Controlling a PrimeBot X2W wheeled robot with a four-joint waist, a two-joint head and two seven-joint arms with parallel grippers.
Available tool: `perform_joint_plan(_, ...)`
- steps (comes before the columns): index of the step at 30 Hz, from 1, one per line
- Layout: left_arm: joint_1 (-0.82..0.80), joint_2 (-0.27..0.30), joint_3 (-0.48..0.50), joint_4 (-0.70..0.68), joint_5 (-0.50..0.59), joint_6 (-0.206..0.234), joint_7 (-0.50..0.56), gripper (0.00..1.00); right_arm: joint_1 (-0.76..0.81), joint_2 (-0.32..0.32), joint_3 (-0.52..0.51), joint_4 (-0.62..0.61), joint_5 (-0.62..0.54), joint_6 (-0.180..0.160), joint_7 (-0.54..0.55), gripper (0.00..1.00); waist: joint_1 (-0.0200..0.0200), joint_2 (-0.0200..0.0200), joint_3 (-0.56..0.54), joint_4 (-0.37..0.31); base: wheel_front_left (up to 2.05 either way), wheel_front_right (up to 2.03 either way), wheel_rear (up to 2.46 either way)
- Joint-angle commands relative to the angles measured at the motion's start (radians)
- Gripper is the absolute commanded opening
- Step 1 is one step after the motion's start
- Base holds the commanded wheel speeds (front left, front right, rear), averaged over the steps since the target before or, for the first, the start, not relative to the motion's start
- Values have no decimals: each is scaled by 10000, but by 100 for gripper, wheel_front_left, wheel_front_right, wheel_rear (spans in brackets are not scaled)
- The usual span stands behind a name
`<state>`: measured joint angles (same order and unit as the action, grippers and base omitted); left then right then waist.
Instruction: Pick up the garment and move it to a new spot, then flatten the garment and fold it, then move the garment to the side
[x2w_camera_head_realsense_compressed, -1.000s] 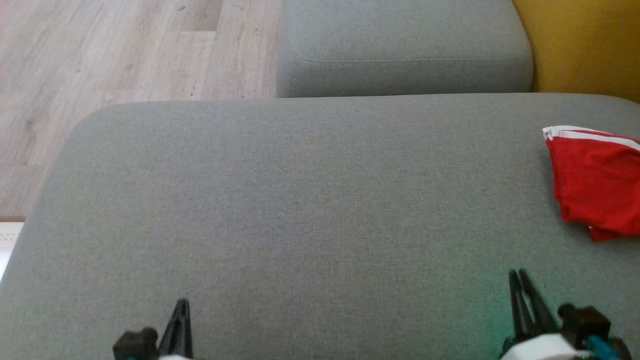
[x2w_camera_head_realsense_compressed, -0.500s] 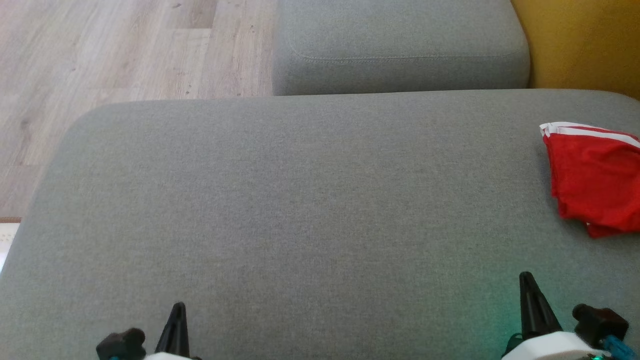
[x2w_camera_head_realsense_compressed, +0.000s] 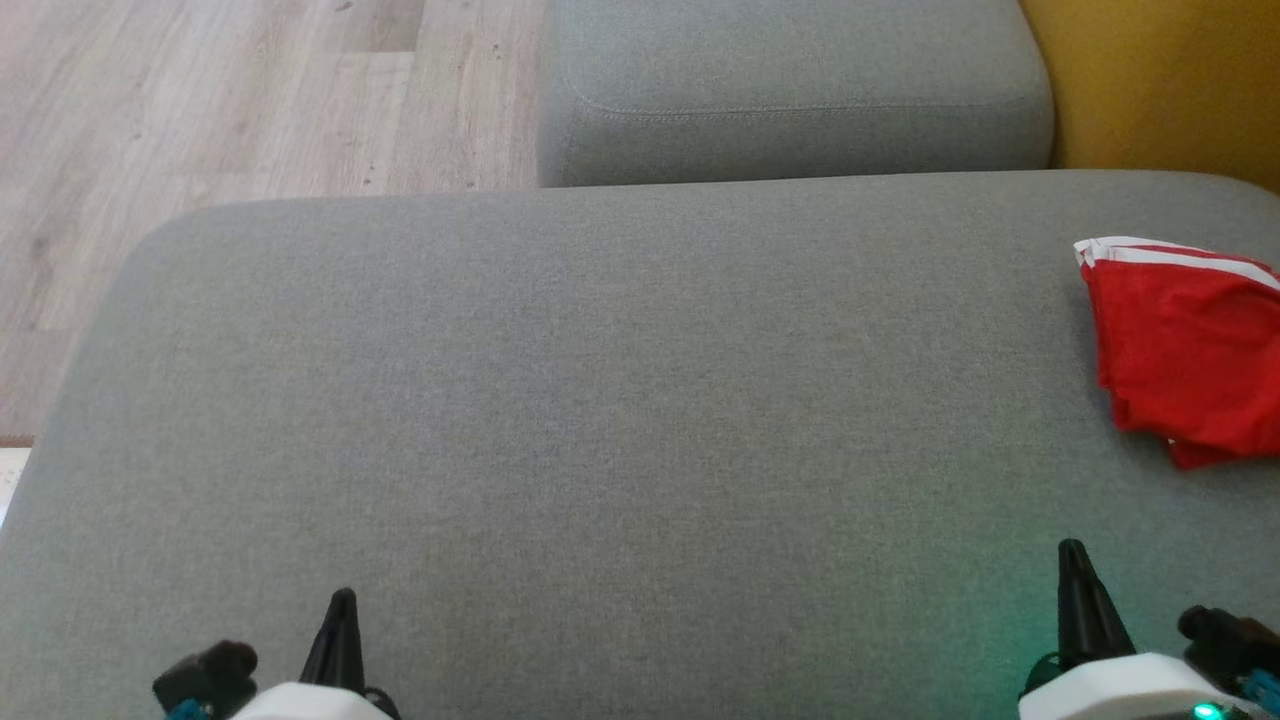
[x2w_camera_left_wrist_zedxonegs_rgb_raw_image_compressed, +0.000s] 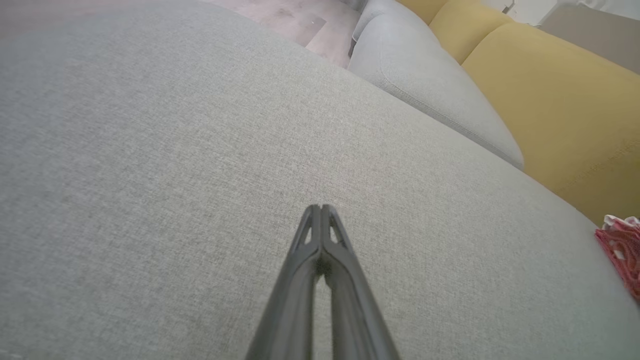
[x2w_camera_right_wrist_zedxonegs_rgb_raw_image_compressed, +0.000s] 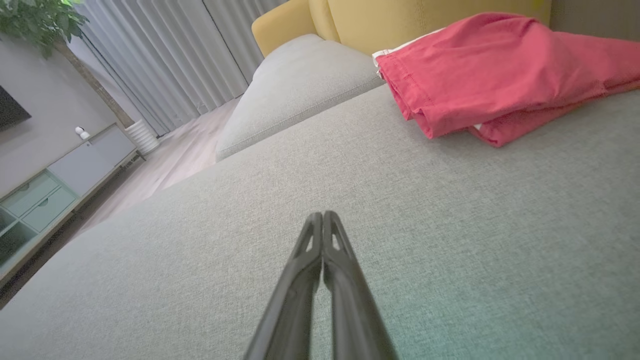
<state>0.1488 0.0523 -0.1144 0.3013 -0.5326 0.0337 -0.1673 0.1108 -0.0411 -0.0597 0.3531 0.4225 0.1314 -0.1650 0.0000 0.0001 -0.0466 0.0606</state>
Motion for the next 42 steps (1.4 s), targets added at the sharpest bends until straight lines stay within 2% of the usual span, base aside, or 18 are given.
perform_joint_plan(1, -495, 31, 218, -312, -245, -98, 38, 0, -608, -27, -11, -380, 286, -2, 81, 0, 0, -1, 6, -7, 0, 0, 0)
perform_joint_plan(42, -1394, 39, 1078, -422, -4859, -771, 1212, 0, -1296, -55, -242, -687, 5328, -4, 1258, 0, 0, -1, 220, -268, 0, 0, 0)
